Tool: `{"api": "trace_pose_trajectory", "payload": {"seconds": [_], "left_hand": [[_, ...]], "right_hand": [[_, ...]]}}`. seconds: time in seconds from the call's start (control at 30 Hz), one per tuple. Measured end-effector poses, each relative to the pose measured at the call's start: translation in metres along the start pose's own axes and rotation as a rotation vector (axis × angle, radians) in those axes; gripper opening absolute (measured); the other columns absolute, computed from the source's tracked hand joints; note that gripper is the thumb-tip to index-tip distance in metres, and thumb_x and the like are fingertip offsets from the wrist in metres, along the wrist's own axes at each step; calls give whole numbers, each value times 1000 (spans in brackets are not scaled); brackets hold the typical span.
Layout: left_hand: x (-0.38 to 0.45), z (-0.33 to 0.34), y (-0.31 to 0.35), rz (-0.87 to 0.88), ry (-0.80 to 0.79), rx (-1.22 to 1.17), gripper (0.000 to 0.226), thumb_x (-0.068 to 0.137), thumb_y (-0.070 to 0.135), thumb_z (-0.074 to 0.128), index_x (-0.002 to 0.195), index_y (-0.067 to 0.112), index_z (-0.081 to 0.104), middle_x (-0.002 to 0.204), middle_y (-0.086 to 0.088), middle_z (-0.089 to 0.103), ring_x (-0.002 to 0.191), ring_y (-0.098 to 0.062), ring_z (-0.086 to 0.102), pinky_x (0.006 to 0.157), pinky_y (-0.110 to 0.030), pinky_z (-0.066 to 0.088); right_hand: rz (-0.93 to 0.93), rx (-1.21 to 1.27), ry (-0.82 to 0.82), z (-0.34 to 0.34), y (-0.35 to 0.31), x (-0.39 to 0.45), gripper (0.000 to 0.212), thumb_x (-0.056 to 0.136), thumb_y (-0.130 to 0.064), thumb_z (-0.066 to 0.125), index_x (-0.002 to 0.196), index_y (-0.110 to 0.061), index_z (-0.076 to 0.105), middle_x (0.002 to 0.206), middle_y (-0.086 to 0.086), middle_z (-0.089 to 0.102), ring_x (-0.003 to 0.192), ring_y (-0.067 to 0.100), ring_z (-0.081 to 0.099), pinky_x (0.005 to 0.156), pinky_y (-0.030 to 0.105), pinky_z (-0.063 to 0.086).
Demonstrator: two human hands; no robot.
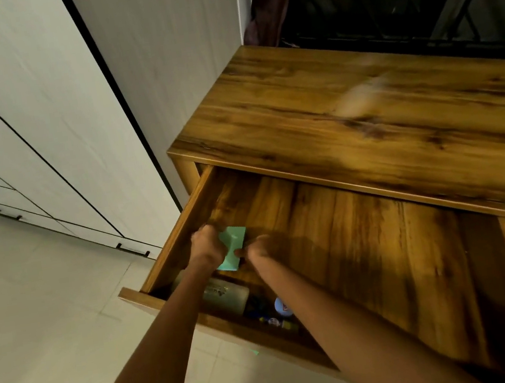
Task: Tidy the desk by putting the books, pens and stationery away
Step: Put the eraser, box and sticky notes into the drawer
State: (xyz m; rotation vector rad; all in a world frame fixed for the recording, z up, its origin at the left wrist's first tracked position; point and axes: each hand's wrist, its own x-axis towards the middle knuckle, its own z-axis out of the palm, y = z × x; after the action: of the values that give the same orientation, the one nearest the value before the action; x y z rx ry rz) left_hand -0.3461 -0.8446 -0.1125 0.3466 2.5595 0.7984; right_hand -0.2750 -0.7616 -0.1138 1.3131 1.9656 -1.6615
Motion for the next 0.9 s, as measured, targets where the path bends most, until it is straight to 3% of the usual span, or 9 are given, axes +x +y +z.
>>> {"api": "trace_pose_trajectory", "payload": {"seconds": [0.07, 0.13, 0.2, 0.27, 0.37, 0.47, 0.53, 0.67, 0.9], "left_hand": [[2, 3, -2, 0, -5, 62, 40, 83, 1, 65, 121, 11, 55, 128, -13, 54, 124, -32, 47, 103, -46, 44], [3, 4, -2, -3, -3, 130, 42, 83, 1, 64, 123, 10, 55, 130, -14, 51, 125, -32, 44, 104, -45, 44], [1, 6, 1, -20, 13, 159, 46, 82, 1, 65, 125, 9, 54, 133, -15, 48, 128, -33, 41, 106, -45, 42], [-2, 9, 4, -39, 18, 198, 49, 81, 4, 68, 127, 10, 52, 136, -14, 47, 131, -32, 37, 108, -45, 39], [-6, 14, 9, -30, 20, 265, 52, 80, 12, 71, 128, 12, 51, 138, -11, 47, 131, -32, 35, 109, -43, 37], [-13, 21, 20, 28, 112, 302, 49, 85, 15, 66, 131, 13, 50, 141, -10, 46, 130, -35, 35, 109, -44, 34], [-19, 26, 32, 121, 205, 310, 54, 87, 20, 63, 137, 14, 44, 144, -10, 42, 131, -34, 34, 110, -43, 32], [-27, 36, 83, 294, 309, 281, 53, 90, 27, 58, 139, 14, 42, 143, -11, 43, 130, -34, 35, 108, -43, 33], [-46, 82, 234, 596, 159, 118, 46, 94, 38, 50, 129, 8, 53, 134, -17, 51, 127, -35, 38, 104, -41, 30]], "right_hand": [[-36, 30, 77, 11, 4, 11, 44, 98, -21, 46, 136, 1, 45, 135, 19, 51, 125, 30, 50, 79, 10, 45], [-91, -96, 134, 21, 7, 22, 36, 97, -20, 48, 125, 1, 54, 111, 18, 65, 95, 30, 68, 71, 33, 58], [-146, -203, 134, 20, 5, 21, 28, 90, -11, 58, 113, 5, 61, 95, 16, 71, 73, 26, 71, 58, 33, 58], [-220, -335, 184, 13, 4, 16, 31, 87, -11, 63, 116, 2, 61, 108, 15, 69, 88, 27, 70, 70, 34, 59], [-467, -670, 294, 3, 9, 13, 33, 96, -19, 49, 126, -6, 54, 127, 11, 59, 115, 24, 58, 94, 32, 47], [-670, -775, 377, -12, 14, 6, 29, 96, -17, 47, 123, -9, 55, 126, 12, 57, 113, 26, 56, 88, 33, 47], [-756, -781, 548, -29, 13, 2, 28, 82, -20, 67, 109, -11, 64, 109, 9, 65, 98, 26, 63, 77, 33, 51], [-807, -736, 727, -90, 12, -8, 34, 71, -28, 75, 101, -16, 67, 99, 3, 67, 91, 23, 63, 77, 35, 53], [-676, -667, 1015, -274, 39, -24, 36, 80, -26, 69, 111, -8, 64, 113, 12, 65, 108, 31, 59, 94, 41, 47]]}}
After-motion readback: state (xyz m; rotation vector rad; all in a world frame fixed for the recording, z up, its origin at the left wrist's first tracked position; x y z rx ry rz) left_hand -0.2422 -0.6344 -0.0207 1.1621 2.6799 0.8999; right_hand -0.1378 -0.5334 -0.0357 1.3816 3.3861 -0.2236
